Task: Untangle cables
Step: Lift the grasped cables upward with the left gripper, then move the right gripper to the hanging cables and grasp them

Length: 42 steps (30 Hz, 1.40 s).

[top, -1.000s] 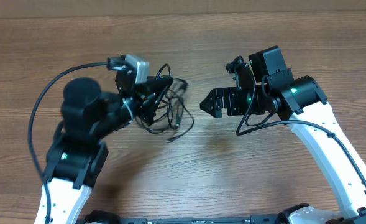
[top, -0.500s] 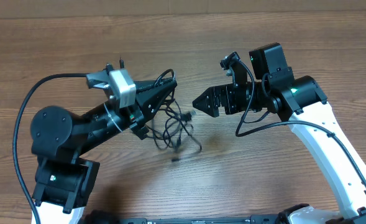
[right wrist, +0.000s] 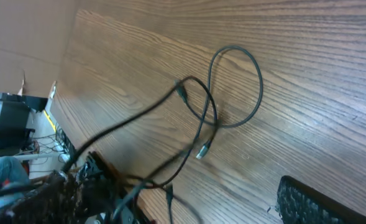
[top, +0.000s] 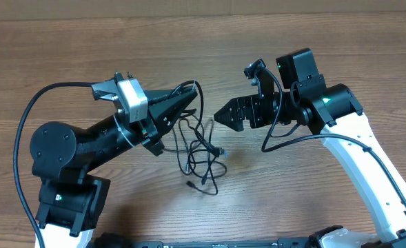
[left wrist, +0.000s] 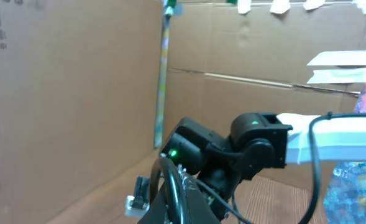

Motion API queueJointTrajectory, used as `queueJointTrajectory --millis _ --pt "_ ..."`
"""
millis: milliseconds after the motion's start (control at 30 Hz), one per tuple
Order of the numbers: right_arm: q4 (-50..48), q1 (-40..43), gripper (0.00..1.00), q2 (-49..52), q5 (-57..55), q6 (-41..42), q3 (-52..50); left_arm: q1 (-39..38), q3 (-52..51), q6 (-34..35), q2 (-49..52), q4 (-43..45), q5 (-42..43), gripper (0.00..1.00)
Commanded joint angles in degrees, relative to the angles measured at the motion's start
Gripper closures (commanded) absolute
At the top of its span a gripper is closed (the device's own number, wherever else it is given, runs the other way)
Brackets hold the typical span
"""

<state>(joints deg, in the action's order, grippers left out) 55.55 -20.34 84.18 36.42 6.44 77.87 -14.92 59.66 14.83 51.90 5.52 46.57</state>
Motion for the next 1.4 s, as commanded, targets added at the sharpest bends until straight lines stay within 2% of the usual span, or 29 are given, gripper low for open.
queueJointTrajectory --millis 0,300,467,600,833,1033,1367 --pt "0.72 0.09 0.00 0.04 1.75 -2.40 -0.33 -0.11 1.33 0.39 1.11 -1.36 -3.89 0.96" --pt "1.51 -2.29 0.00 0.07 5.68 -9.01 -0.33 -0.13 1.33 5.35 3.21 1.42 -2.78 0.96" --pt "-0.26 -4.11 0.00 0.07 5.22 -9.68 -0.33 -0.11 1.31 5.60 3.21 3.54 1.22 0.96" --pt "-0.98 -4.13 0.00 0.07 0.85 -9.03 -0.33 -0.11 1.33 7.39 3.21 6.95 5.49 0.96" --pt "-2.73 -4.13 0.00 0.07 -15.23 1.11 -0.33 -0.11 1.33 7.52 3.21 7.19 11.85 0.96" --pt "-2.62 -4.15 0.00 0.09 -15.39 1.25 -0.35 -0.13 1.33 8.00 3.21 8.11 11.98 0.96" --pt "-2.21 -4.15 0.00 1.57 -15.39 1.05 -0.68 -0.13 1.33 12.33 3.17 15.47 12.02 0.96"
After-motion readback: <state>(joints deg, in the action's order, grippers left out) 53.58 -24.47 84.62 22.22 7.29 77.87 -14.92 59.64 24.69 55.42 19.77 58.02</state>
